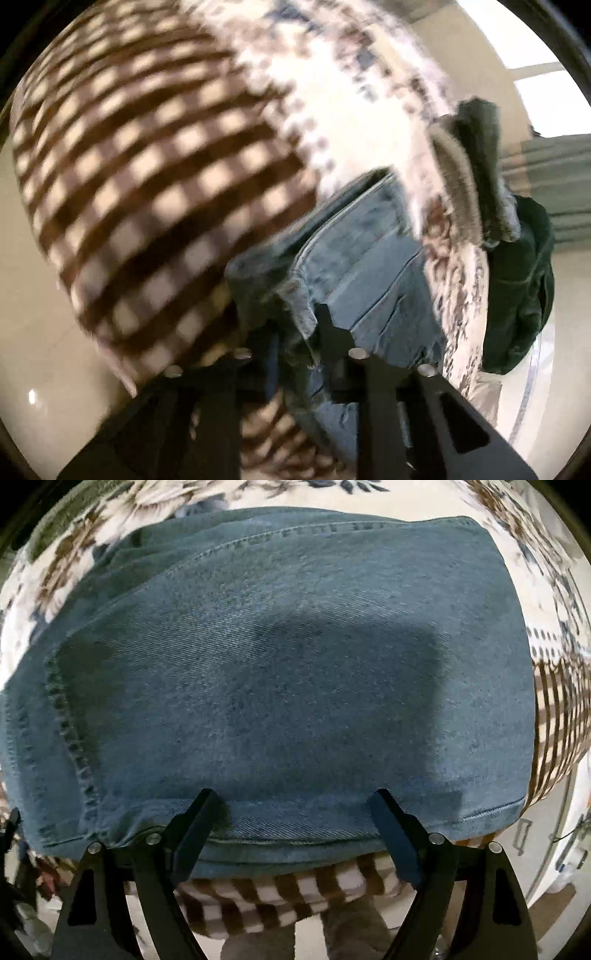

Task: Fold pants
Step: 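Lift the jeans edge with the left tool while the right tool holds the fold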

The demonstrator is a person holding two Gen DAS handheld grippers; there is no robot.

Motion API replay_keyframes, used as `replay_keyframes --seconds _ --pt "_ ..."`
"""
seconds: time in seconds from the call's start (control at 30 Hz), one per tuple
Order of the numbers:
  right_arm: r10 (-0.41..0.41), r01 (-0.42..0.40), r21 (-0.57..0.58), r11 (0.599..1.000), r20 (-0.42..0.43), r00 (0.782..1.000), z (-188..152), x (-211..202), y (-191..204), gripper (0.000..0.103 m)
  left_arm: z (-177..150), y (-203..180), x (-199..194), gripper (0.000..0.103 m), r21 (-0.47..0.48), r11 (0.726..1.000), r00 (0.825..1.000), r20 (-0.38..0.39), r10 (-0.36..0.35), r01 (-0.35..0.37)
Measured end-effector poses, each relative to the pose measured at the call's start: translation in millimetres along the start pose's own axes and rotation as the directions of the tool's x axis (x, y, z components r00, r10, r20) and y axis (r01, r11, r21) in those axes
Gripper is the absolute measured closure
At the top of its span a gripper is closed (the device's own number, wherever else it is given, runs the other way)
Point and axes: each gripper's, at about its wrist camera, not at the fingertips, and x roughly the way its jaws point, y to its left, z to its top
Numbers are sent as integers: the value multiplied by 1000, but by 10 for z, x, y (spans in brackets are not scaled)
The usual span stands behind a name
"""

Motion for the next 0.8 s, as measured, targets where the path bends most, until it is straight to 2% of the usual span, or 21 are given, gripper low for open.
replay_keyframes --seconds 0.13,0.2,0.27,0.33,0.37,0.4,0.5,0.57,0.6,0.63,0.67,0.8 --pt "-22 23 8 1000 -7 1000 67 16 32 13 -65 -322 -254 90 135 989 995 61 -74 65" --pt "-27 27 14 1000 -11 1000 115 16 58 12 -91 -487 -261 90 192 979 994 72 -83 68" --pt "-27 27 18 999 -16 999 137 1 36 12 -25 -403 -127 90 167 985 997 65 -50 38" --pt "-25 26 17 1000 -20 999 144 -17 27 12 66 -137 118 90 100 995 999 32 16 -19" --pt "-23 23 18 1000 -22 999 146 -26 -9 12 94 1 238 90 58 998 1000 7 27 -27" --pt "-21 22 16 1000 -25 999 200 8 128 12 115 137 306 89 18 1000 1000 -21 4 -3" --pt "-15 15 10 1000 -25 1000 124 83 61 12 176 275 215 85 -54 994 993 -63 -96 93" --pt "-10 10 7 1000 -22 1000 122 97 86 12 194 366 37 76 -107 982 986 -53 -159 153" --pt "-7 7 6 1000 -18 1000 111 53 22 11 183 407 -31 59 -124 979 985 -39 -170 164" --pt "-6 6 7 1000 -13 1000 63 97 117 11 163 453 -102 37 -152 974 985 -21 -173 168" --pt "-7 7 7 1000 -8 1000 68 110 129 11 161 488 -119 32 -169 970 984 -15 -177 172" --pt "-17 17 13 1000 5 1000 39 141 120 10 72 499 103 32 -173 976 986 -78 -147 132"
